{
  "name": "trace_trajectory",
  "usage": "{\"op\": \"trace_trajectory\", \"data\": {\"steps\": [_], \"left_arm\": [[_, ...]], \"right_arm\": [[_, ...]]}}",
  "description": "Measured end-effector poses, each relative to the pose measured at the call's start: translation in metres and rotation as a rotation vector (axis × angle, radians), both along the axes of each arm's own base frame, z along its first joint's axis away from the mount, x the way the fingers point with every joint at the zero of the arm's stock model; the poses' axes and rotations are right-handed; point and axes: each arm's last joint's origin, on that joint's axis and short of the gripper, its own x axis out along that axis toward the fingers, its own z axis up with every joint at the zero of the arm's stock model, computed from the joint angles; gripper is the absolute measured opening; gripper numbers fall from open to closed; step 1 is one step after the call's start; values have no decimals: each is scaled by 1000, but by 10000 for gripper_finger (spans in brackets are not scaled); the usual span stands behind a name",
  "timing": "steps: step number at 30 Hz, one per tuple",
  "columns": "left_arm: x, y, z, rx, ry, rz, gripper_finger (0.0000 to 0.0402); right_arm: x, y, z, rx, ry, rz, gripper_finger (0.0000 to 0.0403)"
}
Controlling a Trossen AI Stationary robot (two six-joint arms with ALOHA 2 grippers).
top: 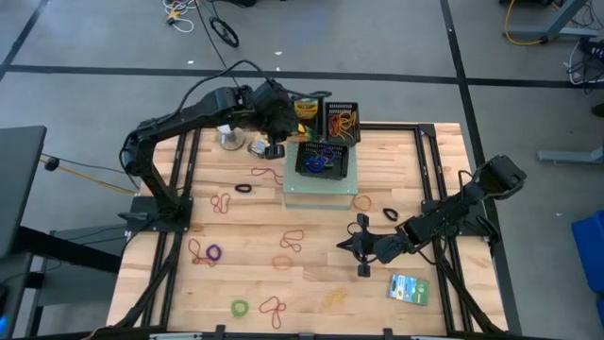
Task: Pick & Place Office Desk Supplies
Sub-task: Put the yellow crayon box into the top left black bin on the shelf
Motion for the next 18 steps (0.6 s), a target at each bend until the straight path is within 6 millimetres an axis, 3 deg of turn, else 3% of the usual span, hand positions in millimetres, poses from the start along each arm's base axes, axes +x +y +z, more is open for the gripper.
{"op": "trace_trajectory", "data": {"steps": [4, 9, 13, 18], "left_arm": [[-2, 5, 3, 25, -11, -1, 94], [-16, -3, 9, 11, 23, -8, 94], [-27, -24, 11, -33, 93, -29, 94], [-37, -68, 11, -128, 170, -54, 94]], "right_arm": [[1, -1, 0, 0, 0, -6, 13], [3, -5, 0, 3, -1, -24, 13], [4, -9, 0, 6, -2, -40, 13], [6, -10, 2, 41, -23, -63, 13]]}}
